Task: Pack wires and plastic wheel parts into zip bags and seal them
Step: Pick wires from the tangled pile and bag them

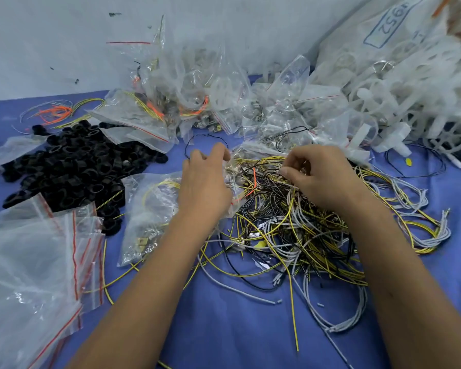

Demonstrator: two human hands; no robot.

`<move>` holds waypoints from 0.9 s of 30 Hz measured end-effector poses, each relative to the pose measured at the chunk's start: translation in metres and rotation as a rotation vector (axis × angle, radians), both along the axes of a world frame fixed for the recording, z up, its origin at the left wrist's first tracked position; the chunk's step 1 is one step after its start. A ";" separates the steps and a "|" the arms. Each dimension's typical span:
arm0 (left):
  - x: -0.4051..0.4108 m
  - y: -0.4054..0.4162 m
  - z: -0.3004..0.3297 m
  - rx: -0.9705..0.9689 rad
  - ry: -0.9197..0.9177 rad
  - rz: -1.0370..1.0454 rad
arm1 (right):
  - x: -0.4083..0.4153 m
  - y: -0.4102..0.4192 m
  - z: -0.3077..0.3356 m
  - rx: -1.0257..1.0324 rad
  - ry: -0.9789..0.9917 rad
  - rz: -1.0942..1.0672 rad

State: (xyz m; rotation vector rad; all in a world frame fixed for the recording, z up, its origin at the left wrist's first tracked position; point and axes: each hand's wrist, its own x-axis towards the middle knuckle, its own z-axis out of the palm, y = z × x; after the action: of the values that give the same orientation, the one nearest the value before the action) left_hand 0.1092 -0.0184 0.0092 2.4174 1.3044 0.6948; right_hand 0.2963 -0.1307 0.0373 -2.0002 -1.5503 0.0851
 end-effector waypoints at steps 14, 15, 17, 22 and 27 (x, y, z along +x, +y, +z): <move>0.016 -0.012 0.003 -0.056 -0.376 -0.206 | -0.037 0.012 -0.005 -0.050 -0.118 -0.033; 0.016 -0.011 0.003 -0.095 -0.385 -0.197 | -0.036 0.012 -0.003 0.017 -0.049 -0.025; 0.014 -0.010 0.002 -0.152 -0.381 -0.173 | -0.036 0.012 0.001 0.198 0.114 -0.022; 0.013 -0.008 0.005 -0.290 -0.531 -0.133 | -0.034 0.008 0.010 0.445 0.805 0.122; 0.007 -0.009 0.018 -0.349 -0.764 -0.176 | -0.036 0.008 0.011 0.426 1.220 0.295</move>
State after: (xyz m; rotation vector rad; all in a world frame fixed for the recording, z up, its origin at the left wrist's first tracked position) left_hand 0.1163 -0.0275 0.0274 1.6890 0.7975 1.0836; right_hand 0.2605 -0.1227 0.0485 -0.9676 -0.8869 0.8372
